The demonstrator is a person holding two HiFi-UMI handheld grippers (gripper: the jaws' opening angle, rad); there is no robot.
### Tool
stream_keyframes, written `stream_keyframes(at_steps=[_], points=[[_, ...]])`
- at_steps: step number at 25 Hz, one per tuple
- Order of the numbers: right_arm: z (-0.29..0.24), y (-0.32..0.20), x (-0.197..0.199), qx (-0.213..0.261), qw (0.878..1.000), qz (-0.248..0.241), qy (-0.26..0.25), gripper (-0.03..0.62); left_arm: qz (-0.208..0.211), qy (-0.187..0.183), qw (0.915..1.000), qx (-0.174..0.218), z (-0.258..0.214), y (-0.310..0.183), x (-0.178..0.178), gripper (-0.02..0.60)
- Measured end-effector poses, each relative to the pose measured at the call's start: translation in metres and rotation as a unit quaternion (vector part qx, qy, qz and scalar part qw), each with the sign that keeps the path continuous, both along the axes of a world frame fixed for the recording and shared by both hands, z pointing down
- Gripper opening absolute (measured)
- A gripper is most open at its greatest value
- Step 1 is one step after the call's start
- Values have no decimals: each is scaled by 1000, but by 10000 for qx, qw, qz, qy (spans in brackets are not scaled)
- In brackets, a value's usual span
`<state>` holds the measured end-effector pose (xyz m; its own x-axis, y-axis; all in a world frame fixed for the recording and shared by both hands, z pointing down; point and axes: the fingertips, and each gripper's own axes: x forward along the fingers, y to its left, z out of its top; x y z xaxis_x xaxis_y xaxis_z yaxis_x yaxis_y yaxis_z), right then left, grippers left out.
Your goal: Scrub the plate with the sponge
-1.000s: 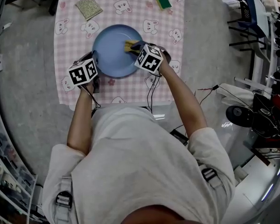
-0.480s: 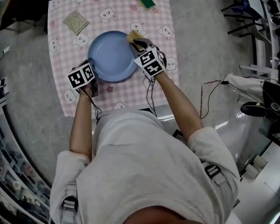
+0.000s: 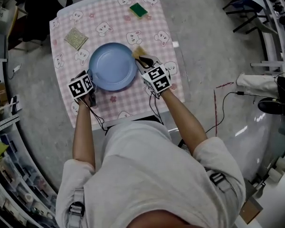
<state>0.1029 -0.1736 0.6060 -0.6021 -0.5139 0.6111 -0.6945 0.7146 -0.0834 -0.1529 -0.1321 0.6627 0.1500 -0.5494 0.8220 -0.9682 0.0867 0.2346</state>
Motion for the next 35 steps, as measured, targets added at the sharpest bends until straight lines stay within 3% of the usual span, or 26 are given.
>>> stream_keyframes(at_steps=[6, 11, 17, 21, 28, 35], points=[[-7, 25, -8, 5, 9989, -34, -459, 43, 76, -127, 9994, 325, -32, 19, 17, 101], [-19, 48, -13, 36, 9971, -154, -740, 43, 296, -96, 9972, 682, -53, 48, 60, 15], [-28, 75, -12, 202, 9963, -224, -799, 43, 546, 109, 9926, 1076, -71, 82, 109, 11], [-40, 86, -25, 291, 9951, -276, -905, 43, 485, 59, 9880, 1467, -94, 86, 112, 11], [-75, 97, -44, 527, 9916, -21, -1183, 43, 377, 401, 9764, 2087, -137, 89, 116, 11], [-135, 100, -73, 1181, 9837, 138, -1350, 43, 498, 195, 9548, 2923, -205, 90, 78, 11]])
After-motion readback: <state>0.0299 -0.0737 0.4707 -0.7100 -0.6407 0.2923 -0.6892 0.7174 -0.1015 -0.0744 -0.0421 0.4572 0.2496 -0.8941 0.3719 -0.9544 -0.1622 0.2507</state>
